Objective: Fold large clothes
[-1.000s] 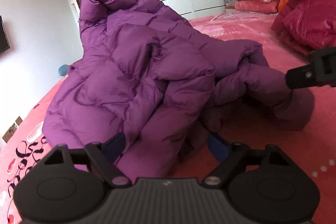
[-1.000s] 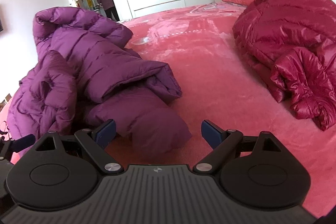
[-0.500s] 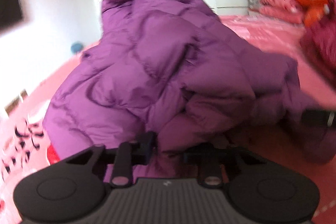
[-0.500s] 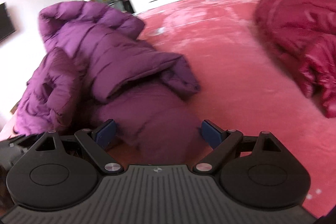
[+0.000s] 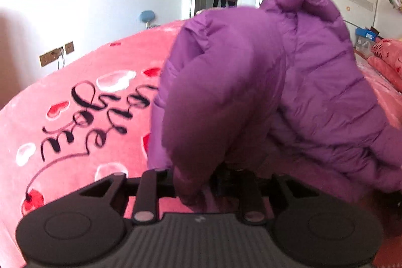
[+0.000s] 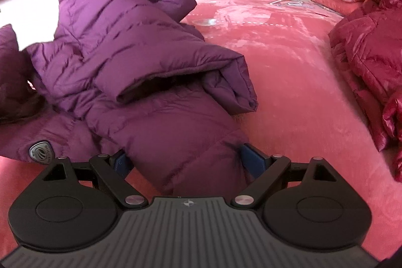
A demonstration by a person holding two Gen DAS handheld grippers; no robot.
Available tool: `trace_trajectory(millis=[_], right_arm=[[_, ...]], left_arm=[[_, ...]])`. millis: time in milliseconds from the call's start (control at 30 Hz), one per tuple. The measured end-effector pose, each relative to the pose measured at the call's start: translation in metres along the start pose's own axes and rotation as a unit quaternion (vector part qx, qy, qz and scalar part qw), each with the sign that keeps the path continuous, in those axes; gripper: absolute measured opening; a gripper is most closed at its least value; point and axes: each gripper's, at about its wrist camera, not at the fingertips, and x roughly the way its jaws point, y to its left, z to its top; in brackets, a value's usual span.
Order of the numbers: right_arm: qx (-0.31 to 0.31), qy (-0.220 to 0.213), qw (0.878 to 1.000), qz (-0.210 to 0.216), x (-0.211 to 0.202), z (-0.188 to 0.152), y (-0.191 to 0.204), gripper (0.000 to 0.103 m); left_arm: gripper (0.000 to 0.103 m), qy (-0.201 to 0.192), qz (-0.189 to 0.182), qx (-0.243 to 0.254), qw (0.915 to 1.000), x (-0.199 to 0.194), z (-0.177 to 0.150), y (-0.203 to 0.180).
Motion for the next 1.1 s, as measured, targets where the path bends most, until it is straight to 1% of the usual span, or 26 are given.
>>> trace_trajectory(millis=[100, 167, 233, 267, 333, 400, 467, 500, 533, 567, 600, 633, 700, 733, 767, 833, 900, 1100], right_arm=[[-0.017, 0.000, 1.000, -0.010, 0.007, 0.000, 0.001, 0.103], [-0.027, -0.003, 1.000, -0.016, 0.011, 0.000, 0.002, 0.103], [-0.034, -0.009, 0.999, -0.019, 0.012, 0.000, 0.003, 0.103], [-0.037, -0.012, 0.999, -0.019, 0.014, 0.000, 0.003, 0.103], [-0.045, -0.016, 0.999, -0.020, 0.015, -0.001, 0.003, 0.103], [-0.055, -0.019, 0.998, -0.022, 0.017, -0.002, 0.005, 0.103], [-0.063, -0.022, 0.998, -0.021, 0.020, -0.003, 0.007, 0.103], [-0.065, -0.024, 0.997, -0.020, 0.021, -0.003, 0.007, 0.099], [-0.067, -0.025, 0.997, -0.021, 0.022, -0.003, 0.009, 0.093], [-0.069, -0.027, 0.997, -0.024, 0.022, -0.003, 0.009, 0.090], [-0.070, -0.029, 0.997, -0.026, 0.022, -0.003, 0.008, 0.084], [-0.070, -0.030, 0.997, -0.025, 0.022, -0.002, 0.008, 0.081], [-0.061, -0.035, 0.997, -0.019, 0.019, 0.000, 0.006, 0.070], [-0.058, -0.038, 0.998, -0.015, 0.017, 0.001, 0.006, 0.067], [-0.057, -0.041, 0.997, -0.011, 0.015, 0.002, 0.006, 0.062], [-0.062, -0.040, 0.997, -0.008, 0.011, 0.002, 0.008, 0.056], [-0.064, -0.037, 0.997, -0.001, 0.006, 0.000, 0.010, 0.052], [-0.071, -0.023, 0.997, 0.022, -0.019, -0.014, 0.023, 0.046]], left_arm=[[0.027, 0.000, -0.001, 0.014, 0.9999, 0.006, -0.006, -0.007], [0.032, 0.000, -0.003, 0.016, 0.9999, 0.010, -0.008, -0.006], [0.042, 0.006, -0.013, 0.006, 0.9999, 0.019, -0.005, -0.005], [0.044, 0.006, -0.018, 0.002, 0.9998, 0.022, -0.005, -0.005], [0.054, 0.004, -0.021, 0.002, 0.9998, 0.027, -0.006, -0.008], [0.056, 0.003, -0.023, 0.004, 0.9997, 0.032, -0.008, -0.011], [0.055, 0.002, -0.022, 0.008, 0.9997, 0.035, -0.009, -0.015], [0.050, 0.002, -0.022, 0.009, 0.9997, 0.036, -0.010, -0.015], [0.038, 0.002, -0.024, 0.009, 0.9997, 0.036, -0.010, -0.016], [0.033, 0.003, -0.028, 0.007, 0.9996, 0.035, -0.010, -0.015], [0.028, 0.003, -0.031, 0.004, 0.9995, 0.035, -0.010, -0.014], [0.023, 0.001, -0.033, 0.002, 0.9995, 0.033, -0.009, -0.013], [0.017, 0.000, -0.039, -0.008, 0.9992, 0.030, -0.006, -0.010], [0.014, 0.000, -0.043, -0.015, 0.9990, 0.028, -0.005, -0.007], [0.013, -0.001, -0.048, -0.024, 0.9985, 0.025, -0.002, -0.005], [0.011, -0.003, -0.057, -0.038, 0.9976, 0.018, 0.003, 0.000], [0.010, -0.009, -0.065, -0.048, 0.9967, 0.008, 0.010, 0.004], [0.009, -0.021, -0.084, -0.084, 0.9927, -0.022, 0.025, 0.023]])
